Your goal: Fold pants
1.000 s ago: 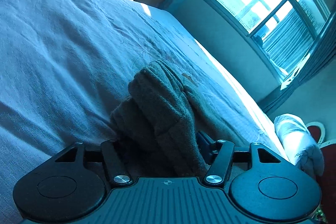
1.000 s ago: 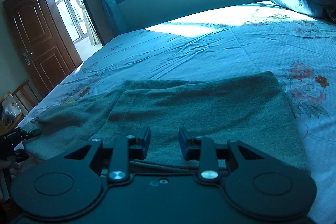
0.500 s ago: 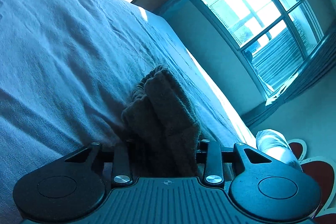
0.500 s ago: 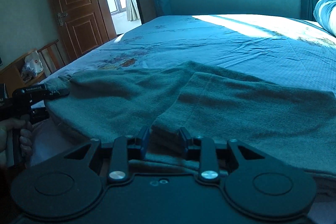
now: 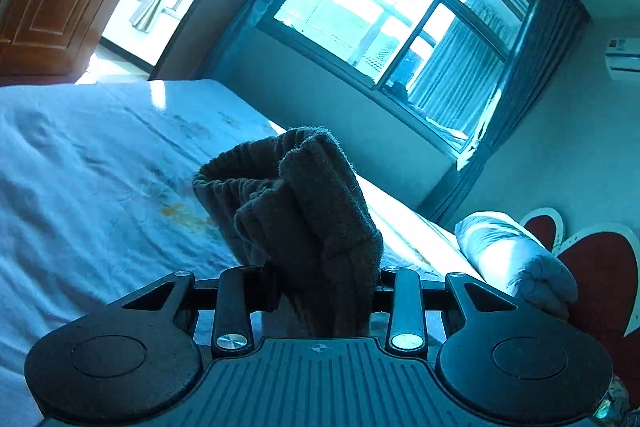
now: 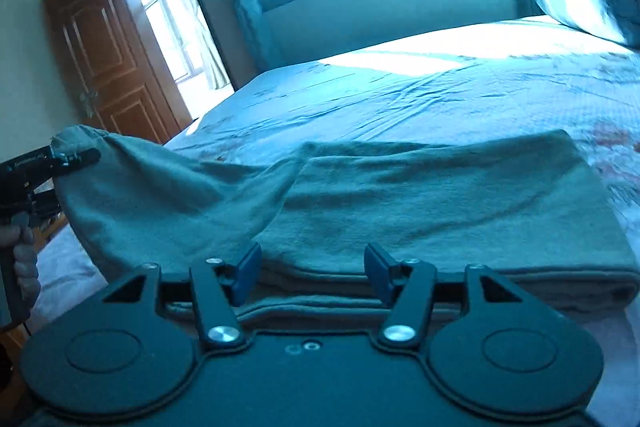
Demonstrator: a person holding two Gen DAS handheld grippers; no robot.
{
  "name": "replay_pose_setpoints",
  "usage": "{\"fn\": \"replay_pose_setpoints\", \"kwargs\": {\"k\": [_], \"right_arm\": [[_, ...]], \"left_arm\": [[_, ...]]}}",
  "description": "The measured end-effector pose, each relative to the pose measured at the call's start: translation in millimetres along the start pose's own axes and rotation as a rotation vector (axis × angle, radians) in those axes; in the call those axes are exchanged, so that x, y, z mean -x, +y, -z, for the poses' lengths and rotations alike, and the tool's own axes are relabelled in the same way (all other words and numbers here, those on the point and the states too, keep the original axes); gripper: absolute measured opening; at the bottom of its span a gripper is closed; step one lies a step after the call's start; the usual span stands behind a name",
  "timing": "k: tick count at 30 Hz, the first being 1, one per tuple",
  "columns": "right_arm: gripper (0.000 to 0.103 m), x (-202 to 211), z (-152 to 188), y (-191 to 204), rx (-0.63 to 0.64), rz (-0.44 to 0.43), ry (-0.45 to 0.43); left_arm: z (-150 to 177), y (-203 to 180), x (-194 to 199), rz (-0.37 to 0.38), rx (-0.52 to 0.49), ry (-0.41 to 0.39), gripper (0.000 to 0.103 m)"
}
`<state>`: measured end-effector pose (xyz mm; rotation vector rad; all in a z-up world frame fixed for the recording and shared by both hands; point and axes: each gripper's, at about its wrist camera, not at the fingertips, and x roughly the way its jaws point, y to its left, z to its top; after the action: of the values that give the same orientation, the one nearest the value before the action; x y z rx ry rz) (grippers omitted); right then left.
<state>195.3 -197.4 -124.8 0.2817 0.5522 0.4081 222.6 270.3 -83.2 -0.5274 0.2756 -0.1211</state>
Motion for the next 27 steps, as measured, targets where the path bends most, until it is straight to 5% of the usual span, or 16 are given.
{"fn": "replay_pose_setpoints", "kwargs": {"k": [5, 11, 14, 15, 19, 24, 27], "right_arm": [[0.049, 37.7, -10.1, -71.1, -0.179, 0.098, -0.093], [0.051, 85.9, -13.1, -155.4, -0.411, 0.174, -0.237], [0.056, 104.4, -7.2, -190.7, -0.503, 0.204, -0.283], [0.056, 107.6, -5.7, -198.2, -0.517, 0.202, -0.287], [0.056, 105.6, -4.1, -208.0, -0.557, 0.118, -0.291], [0.058, 68.6, -10.3, -189.7, -0.596, -0.107, -0.194], [0.058, 51.3, -9.7, -175.6, -0.575, -0.109, -0.135]], "left_arm": [[1.6, -101.6, -23.3, 0.145, -0.158, 0.035, 0.036], [62.8, -230.9, -71.3, 0.31, -0.32, 0.193, 0.037], [112.8, -271.2, -97.2, 0.309, -0.363, 0.367, 0.071], [122.3, -274.6, -91.5, 0.297, -0.364, 0.358, 0.083], [116.8, -241.0, -70.0, 0.218, -0.311, 0.314, 0.084], [97.2, -178.0, -41.4, 0.074, -0.348, 0.277, 0.084], [96.1, -152.9, -18.5, 0.002, -0.364, 0.267, 0.084]]}}
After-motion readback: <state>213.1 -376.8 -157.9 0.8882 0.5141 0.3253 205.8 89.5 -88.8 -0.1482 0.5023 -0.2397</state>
